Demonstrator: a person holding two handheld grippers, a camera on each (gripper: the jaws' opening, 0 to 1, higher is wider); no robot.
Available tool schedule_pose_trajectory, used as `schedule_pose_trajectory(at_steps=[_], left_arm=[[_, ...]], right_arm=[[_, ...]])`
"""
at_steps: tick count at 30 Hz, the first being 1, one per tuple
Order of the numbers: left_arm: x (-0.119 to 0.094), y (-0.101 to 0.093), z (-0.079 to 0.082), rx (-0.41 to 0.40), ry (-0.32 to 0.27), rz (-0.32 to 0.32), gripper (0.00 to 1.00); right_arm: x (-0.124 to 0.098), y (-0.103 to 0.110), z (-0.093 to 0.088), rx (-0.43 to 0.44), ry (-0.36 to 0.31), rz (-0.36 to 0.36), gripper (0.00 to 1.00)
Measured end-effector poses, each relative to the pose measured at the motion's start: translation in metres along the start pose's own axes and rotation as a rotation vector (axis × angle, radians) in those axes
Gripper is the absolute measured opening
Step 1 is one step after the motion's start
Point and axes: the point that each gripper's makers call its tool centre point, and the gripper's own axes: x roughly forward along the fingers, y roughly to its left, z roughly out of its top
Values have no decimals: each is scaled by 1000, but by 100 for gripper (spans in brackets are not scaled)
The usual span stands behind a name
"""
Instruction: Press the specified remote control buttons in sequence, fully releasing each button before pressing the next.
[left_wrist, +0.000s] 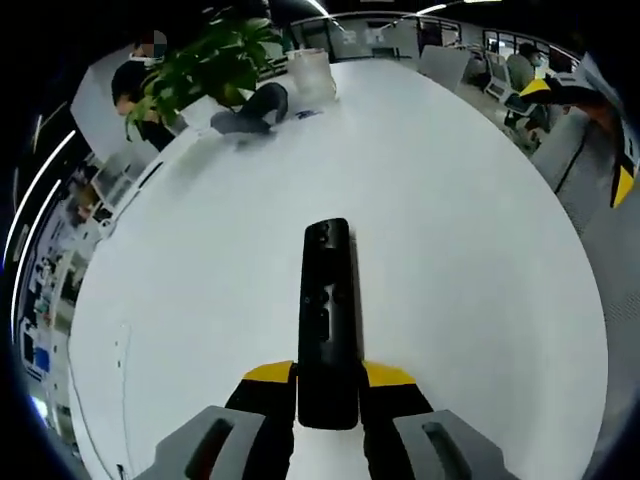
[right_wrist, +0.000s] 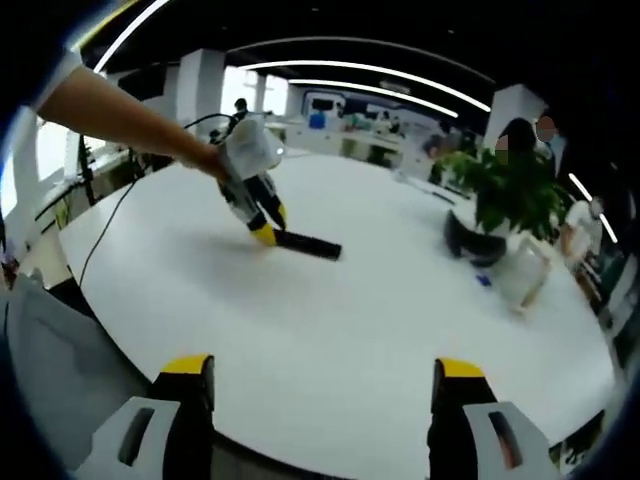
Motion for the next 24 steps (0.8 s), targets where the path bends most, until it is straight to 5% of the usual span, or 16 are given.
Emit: schedule_pose_trajectory(at_steps=[12, 17, 24], left_arm=[[-10, 22, -11, -273, -8, 177, 54], [-16, 21, -16, -303, -15, 225, 67], [-34, 18, -12, -406, -94, 289, 82]], right_arm=[[-3, 0, 2, -12, -10, -1, 89], [-6, -1, 5, -11, -29, -4, 88], [-8, -4, 8, 15, -50, -12, 87]])
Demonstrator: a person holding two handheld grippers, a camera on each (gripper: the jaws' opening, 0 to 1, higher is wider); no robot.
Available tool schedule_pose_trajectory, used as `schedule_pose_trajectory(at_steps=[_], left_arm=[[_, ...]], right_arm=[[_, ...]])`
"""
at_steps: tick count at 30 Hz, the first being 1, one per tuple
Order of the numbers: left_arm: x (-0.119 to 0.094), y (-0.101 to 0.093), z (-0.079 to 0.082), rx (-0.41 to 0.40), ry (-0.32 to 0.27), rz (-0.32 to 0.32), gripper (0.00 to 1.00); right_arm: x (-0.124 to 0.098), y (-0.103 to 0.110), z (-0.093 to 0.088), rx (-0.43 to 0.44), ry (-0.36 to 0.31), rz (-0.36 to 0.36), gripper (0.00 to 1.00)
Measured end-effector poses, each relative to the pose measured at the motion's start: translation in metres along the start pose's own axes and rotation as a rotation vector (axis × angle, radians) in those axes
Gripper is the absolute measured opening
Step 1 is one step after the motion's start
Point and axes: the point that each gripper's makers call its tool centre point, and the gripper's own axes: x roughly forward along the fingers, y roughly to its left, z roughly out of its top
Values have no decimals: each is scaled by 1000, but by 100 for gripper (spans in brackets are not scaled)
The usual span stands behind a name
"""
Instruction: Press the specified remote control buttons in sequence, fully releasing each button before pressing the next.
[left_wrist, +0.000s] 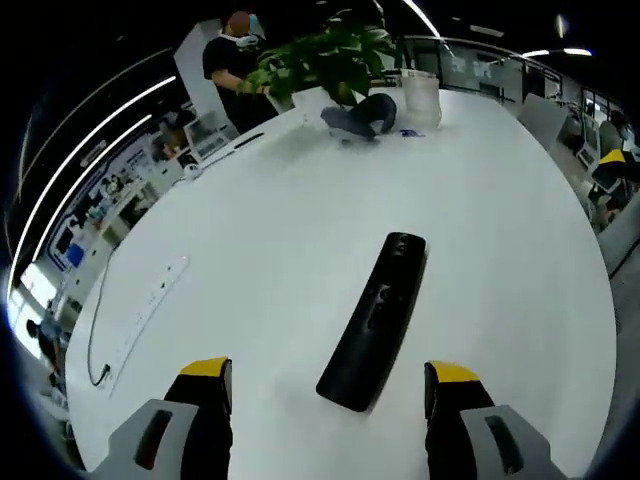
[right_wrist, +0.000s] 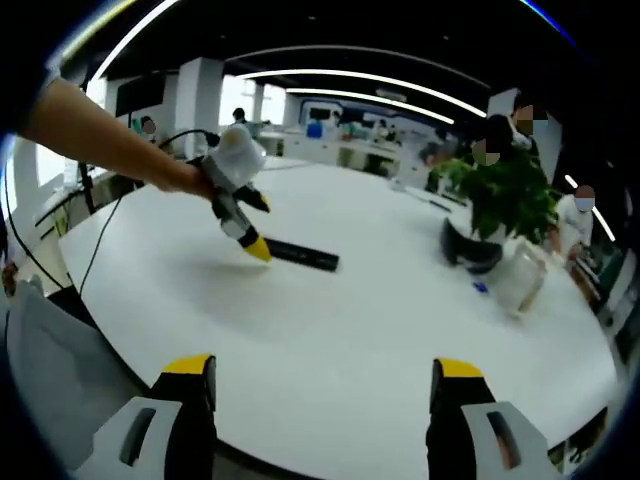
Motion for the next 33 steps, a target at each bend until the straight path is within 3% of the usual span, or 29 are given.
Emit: schedule_pose_trajectory(at_steps=[7, 10, 16, 18, 25, 33], left_arm=[[-31, 0, 15, -232, -168, 75, 85], [-51, 1, 20, -269, -248, 120, 85], [-88, -19, 8, -325, -296, 144, 86], [-111, -28, 7, -370, -362, 176, 84], [-155, -65, -13, -417, -397, 211, 91], [-190, -96, -31, -461, -426, 273, 91]], right_arm=[[-1, 0, 1, 12, -7, 9, 88], [-2, 0, 3, 23, -14, 20, 88], [-5, 3, 7, 43, -35, 46, 89], [-7, 3, 9, 42, -45, 48, 88], [-10, -4, 11, 7, -58, 56, 87], [-13, -25, 13, -32, -74, 34, 87]])
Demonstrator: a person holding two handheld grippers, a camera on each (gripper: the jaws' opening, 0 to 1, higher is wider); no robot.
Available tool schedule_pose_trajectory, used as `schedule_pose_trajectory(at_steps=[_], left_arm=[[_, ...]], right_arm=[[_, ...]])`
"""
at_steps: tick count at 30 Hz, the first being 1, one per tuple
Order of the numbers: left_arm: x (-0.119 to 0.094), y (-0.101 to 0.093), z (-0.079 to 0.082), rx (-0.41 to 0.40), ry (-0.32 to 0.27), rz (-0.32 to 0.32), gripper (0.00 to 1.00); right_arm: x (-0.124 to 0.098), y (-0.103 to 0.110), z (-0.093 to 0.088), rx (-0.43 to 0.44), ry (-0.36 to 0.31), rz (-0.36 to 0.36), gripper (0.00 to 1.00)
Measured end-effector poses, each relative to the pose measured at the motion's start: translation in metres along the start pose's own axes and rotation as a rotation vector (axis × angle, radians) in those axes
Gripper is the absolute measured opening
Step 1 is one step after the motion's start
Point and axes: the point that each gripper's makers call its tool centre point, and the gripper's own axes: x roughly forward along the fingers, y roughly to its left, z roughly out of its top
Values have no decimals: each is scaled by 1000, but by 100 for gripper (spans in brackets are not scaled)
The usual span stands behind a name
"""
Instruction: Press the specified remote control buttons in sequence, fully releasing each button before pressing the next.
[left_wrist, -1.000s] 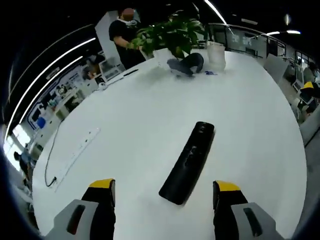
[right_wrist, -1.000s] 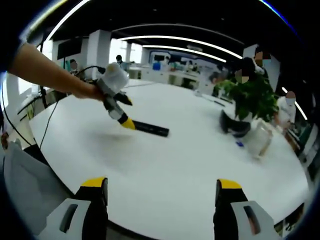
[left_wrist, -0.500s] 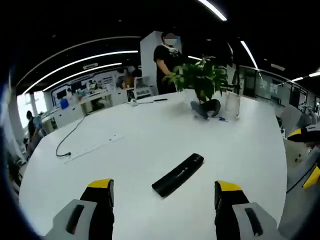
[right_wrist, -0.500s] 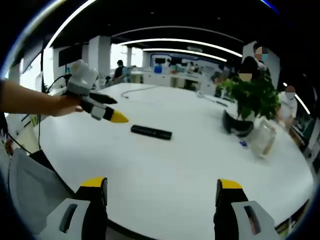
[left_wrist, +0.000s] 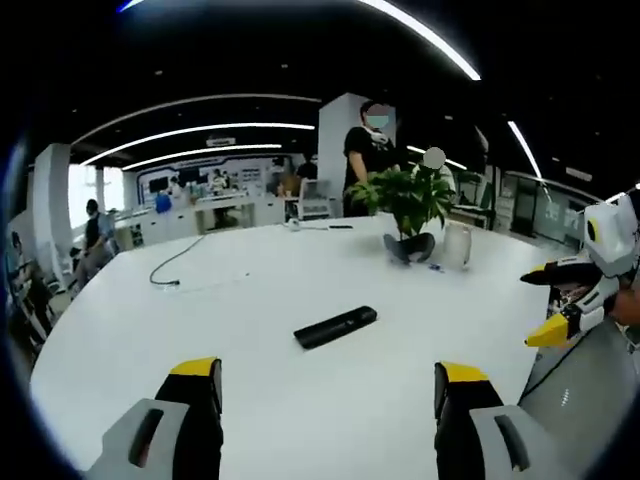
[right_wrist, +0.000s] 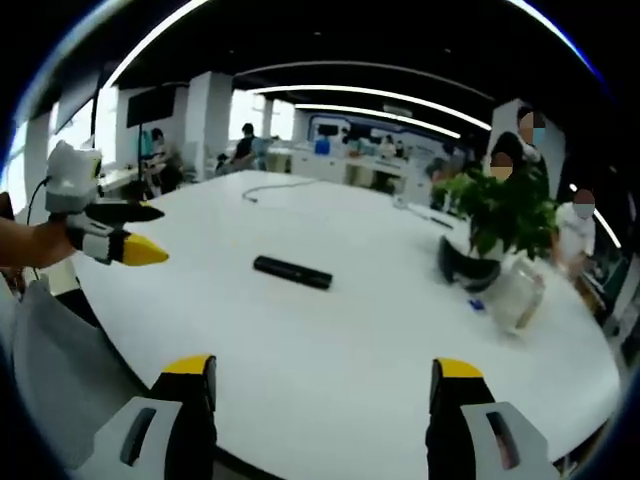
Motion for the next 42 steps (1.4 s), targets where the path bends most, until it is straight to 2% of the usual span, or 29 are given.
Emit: schedule_pose_trajectory(at_steps=[5, 7, 8, 10, 14, 18, 21, 26, 28, 31, 33, 35, 37, 39, 42], left_arm=[[-14, -6, -8, 7, -2, 44, 91], [-19, -6, -10, 65, -8, 69, 93], [-20, -6, -12, 80, -2, 73, 94], [-23, -10, -14, 100, 24, 70, 96], [-28, -10, -8, 100, -21, 82, 98], [-31, -3, -14, 76, 1, 125, 100], [-37, 4, -8, 124, -35, 186, 100], [-47, 9, -12, 105, -79, 206, 100], [-52, 15, -18, 76, -106, 224, 100], [-63, 31, -30, -132, -126, 251, 100], [-65, 38, -26, -132, -141, 280, 100], [-61, 34, -24, -79, -138, 271, 100], [-57, 26, -31, -27, -84, 239, 100], [-55, 24, -33, -25, -68, 232, 100], [-55, 22, -30, -42, -82, 208, 100]], right_arm=[[1, -17, -6, -16, 5, -17, 86], [1, -24, -10, -12, 10, -27, 86], [0, -27, -12, -1, 9, -33, 86], [-3, -32, -20, 73, 4, -41, 86], [-9, -30, -29, 186, -24, -25, 87], [-10, -27, -44, 172, 9, -39, 85], [-12, -30, -35, 184, -30, -50, 86], [-12, -35, -34, 194, -42, -87, 86], [-12, -35, -35, 181, -40, -94, 86], [-10, -33, -38, 169, -22, -87, 86], [-9, -31, -39, 150, -9, -89, 85], [-9, -32, -41, 150, -1, -92, 85], [-9, -33, -43, 159, 9, -91, 84], [-9, -33, -45, 158, 18, -96, 84], [-9, -34, -45, 155, 24, -97, 84]])
